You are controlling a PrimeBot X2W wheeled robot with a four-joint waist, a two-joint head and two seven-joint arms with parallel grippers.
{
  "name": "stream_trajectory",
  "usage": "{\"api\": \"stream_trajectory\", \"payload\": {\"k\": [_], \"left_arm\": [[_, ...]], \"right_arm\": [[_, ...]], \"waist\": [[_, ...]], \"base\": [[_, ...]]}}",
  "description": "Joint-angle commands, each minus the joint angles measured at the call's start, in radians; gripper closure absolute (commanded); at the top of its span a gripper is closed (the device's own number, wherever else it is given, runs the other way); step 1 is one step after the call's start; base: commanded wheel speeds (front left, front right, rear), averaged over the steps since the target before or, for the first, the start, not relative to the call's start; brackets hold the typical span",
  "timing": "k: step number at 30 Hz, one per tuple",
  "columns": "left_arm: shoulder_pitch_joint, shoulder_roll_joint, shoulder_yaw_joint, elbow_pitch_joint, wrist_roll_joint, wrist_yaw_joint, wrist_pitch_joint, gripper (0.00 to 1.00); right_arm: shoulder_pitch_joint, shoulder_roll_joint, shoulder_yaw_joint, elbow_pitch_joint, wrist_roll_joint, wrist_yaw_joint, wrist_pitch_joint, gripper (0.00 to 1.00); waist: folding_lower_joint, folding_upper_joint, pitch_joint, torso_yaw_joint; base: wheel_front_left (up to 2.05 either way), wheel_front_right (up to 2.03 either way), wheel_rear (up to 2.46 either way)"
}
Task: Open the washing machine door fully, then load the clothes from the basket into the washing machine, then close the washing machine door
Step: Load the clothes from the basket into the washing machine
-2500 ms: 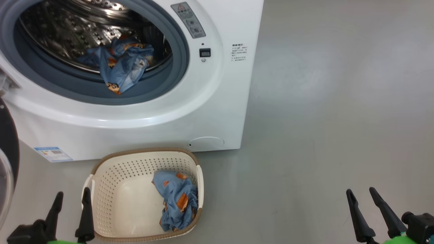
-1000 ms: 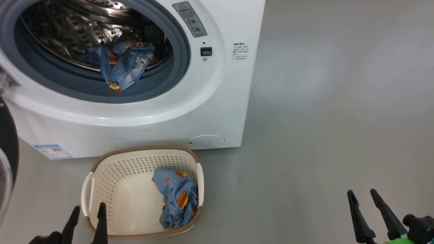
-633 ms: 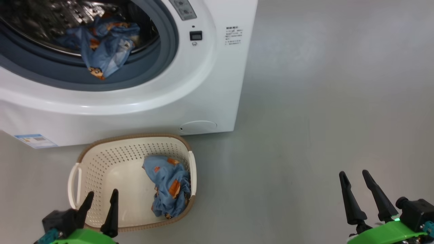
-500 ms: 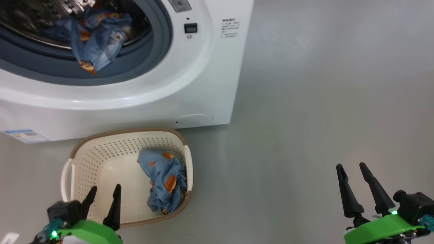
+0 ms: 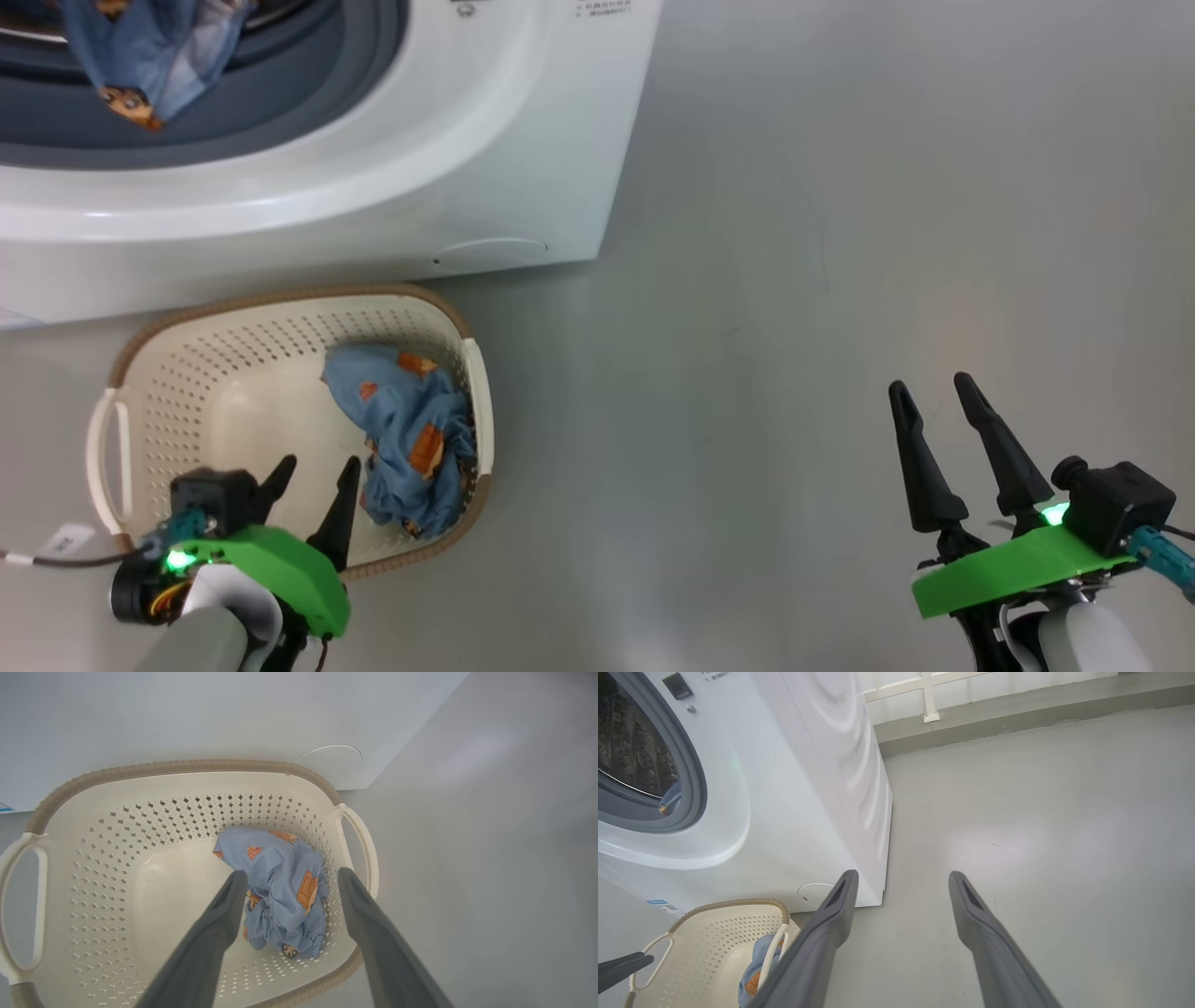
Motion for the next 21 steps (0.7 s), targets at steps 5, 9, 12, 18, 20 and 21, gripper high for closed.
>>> {"api": "stream_trajectory", "payload": {"k": [5,9,12,18,20,21], "left_arm": [[-0.091,0.053,-0.062,0.062,-0.064,-0.002,-0.006,0.00],[-0.148,0.069,-0.127,0.109,-0.108,-0.002,-0.006,0.00],[-0.191,0.081,-0.182,0.139,-0.145,-0.002,-0.006,0.00],[-0.261,0.101,-0.272,0.180,-0.212,-0.002,-0.006,0.00],[-0.289,0.108,-0.307,0.191,-0.238,-0.002,-0.006,0.00],[-0.303,0.112,-0.324,0.195,-0.251,-0.002,-0.006,0.00]], "right_arm": [[-0.035,-0.002,0.033,-0.028,-0.008,0.003,-0.005,0.00],[-0.061,0.001,0.045,-0.035,-0.014,0.003,-0.005,0.00],[-0.081,0.000,0.054,-0.039,-0.016,0.003,-0.005,0.00],[-0.109,0.001,0.065,-0.048,-0.019,0.003,-0.005,0.00],[-0.120,0.002,0.068,-0.052,-0.021,0.003,-0.005,0.00],[-0.125,0.003,0.070,-0.054,-0.022,0.003,-0.005,0.00]], "waist": [[0.0000,0.0000,0.091,-0.021],[0.0000,0.0000,0.140,-0.027],[0.0000,0.0000,0.177,-0.033],[0.0000,0.0000,0.239,-0.042],[0.0000,0.0000,0.263,-0.045],[0.0000,0.0000,0.274,-0.046]], "base": [[0.00,0.00,0.00],[0.00,0.00,0.00],[0.00,0.00,0.00],[0.00,0.00,0.00],[0.00,0.00,0.00],[0.00,0.00,0.00]]}}
